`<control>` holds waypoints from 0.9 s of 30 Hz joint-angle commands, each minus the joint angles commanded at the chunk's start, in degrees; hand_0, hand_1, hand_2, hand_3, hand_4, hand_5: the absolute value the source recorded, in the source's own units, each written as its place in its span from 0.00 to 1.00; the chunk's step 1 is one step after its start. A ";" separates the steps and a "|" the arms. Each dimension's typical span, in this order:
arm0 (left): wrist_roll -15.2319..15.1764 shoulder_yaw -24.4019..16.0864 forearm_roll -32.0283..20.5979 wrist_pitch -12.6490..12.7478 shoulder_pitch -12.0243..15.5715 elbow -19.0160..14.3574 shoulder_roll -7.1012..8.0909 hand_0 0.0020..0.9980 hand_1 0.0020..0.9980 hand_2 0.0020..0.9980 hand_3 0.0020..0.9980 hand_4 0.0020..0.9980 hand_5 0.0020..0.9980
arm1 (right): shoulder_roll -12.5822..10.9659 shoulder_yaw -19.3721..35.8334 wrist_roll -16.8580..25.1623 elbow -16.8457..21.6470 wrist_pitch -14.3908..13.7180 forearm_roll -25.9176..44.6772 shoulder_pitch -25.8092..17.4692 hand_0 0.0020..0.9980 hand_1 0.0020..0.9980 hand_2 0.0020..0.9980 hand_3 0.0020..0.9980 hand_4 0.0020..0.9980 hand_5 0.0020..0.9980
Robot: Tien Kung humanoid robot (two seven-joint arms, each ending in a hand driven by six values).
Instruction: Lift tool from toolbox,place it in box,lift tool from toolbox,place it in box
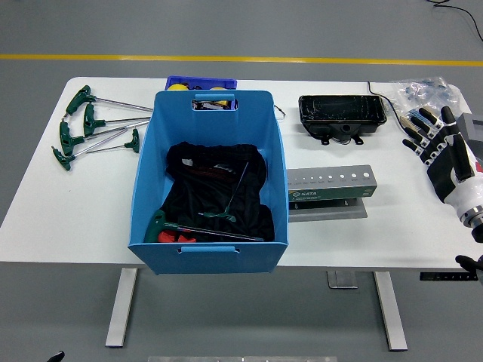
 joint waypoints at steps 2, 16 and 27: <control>0.02 -0.11 0.15 0.01 0.06 0.00 0.00 0.71 0.72 0.75 0.64 0.63 0.52 | 0.02 -0.17 0.18 -0.03 -0.03 0.06 0.01 0.92 0.88 0.89 0.92 1.00 0.95; 0.05 0.10 0.39 -0.13 -0.05 0.00 0.05 0.71 0.72 0.75 0.64 0.63 0.52 | -0.34 -3.80 7.55 -0.50 -2.67 -0.46 -0.86 0.96 0.90 0.92 0.96 1.00 0.98; -0.06 0.32 -0.32 -0.09 -0.26 0.00 -0.09 0.71 0.72 0.75 0.64 0.63 0.52 | -0.98 -5.95 10.58 -0.67 -3.47 -1.93 -1.66 0.99 0.91 0.92 0.97 1.00 1.00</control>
